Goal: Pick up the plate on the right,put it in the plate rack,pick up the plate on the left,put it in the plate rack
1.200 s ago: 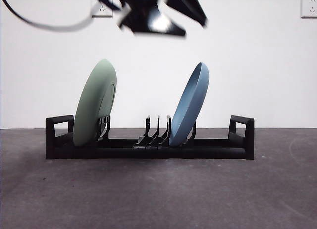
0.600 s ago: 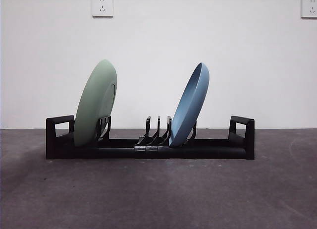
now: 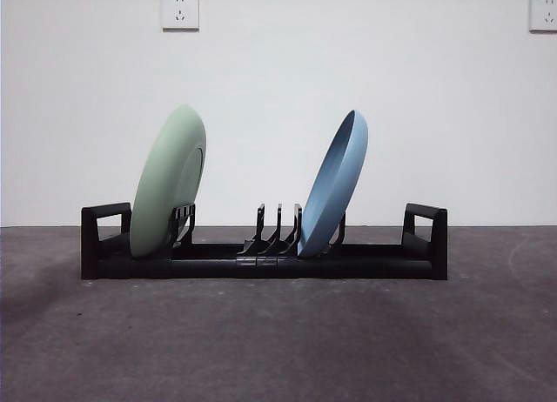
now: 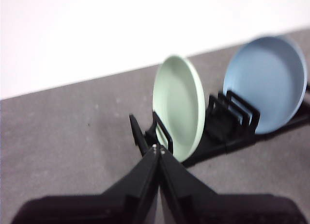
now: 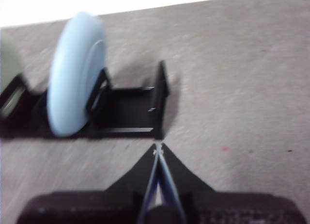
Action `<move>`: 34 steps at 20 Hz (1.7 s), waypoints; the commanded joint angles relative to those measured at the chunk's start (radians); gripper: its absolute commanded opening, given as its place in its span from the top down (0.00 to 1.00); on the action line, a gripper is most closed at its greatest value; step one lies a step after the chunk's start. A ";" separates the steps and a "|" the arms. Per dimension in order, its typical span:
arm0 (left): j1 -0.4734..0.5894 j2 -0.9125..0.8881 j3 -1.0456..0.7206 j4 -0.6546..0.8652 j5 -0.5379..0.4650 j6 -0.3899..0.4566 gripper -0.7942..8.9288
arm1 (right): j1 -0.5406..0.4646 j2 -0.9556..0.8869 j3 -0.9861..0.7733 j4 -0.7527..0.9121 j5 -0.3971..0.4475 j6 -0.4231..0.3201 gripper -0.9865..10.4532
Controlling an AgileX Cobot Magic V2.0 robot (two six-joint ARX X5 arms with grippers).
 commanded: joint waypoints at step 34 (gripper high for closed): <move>0.425 -0.276 -0.573 0.306 0.288 0.003 0.92 | -0.002 0.001 -0.005 0.004 0.003 0.058 0.91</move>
